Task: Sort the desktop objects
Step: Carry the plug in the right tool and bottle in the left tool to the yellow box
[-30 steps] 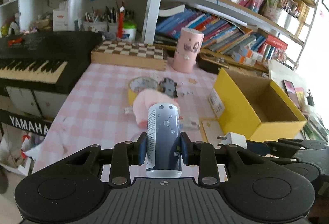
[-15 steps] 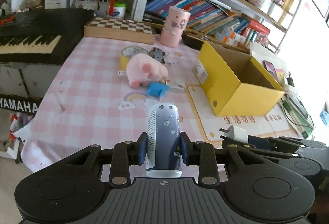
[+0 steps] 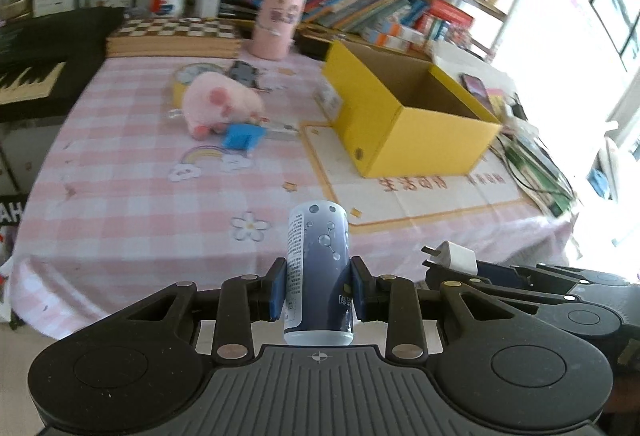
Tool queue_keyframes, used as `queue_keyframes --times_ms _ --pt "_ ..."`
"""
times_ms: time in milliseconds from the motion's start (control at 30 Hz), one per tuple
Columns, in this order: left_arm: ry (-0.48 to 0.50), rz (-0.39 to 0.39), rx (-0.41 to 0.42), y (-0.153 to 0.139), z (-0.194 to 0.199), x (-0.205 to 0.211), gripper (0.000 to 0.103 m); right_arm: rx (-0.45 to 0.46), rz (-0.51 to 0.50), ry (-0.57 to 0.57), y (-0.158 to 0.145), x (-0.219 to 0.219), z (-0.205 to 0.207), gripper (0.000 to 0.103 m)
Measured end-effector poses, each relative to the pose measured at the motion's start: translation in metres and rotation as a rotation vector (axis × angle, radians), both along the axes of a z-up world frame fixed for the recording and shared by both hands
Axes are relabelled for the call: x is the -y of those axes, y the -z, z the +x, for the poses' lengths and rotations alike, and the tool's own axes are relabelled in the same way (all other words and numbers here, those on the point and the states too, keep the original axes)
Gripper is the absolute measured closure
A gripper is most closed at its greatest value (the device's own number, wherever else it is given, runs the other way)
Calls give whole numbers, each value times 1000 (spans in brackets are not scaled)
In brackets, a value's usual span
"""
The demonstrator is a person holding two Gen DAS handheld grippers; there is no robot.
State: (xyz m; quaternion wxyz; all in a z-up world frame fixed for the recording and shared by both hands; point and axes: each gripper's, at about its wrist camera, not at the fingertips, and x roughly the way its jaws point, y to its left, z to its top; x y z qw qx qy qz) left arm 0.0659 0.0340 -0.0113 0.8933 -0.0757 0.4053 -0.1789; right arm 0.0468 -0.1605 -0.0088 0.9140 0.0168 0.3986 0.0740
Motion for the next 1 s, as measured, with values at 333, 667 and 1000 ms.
queue_keyframes --times_ms 333,667,1000 --pt "132 2 1 2 9 40 72 -17 -1 145 3 39 -13 72" --pt "181 1 12 0 26 75 72 -29 1 214 4 75 -1 72" --pt "161 1 -19 5 48 101 72 -62 -19 163 7 96 29 72"
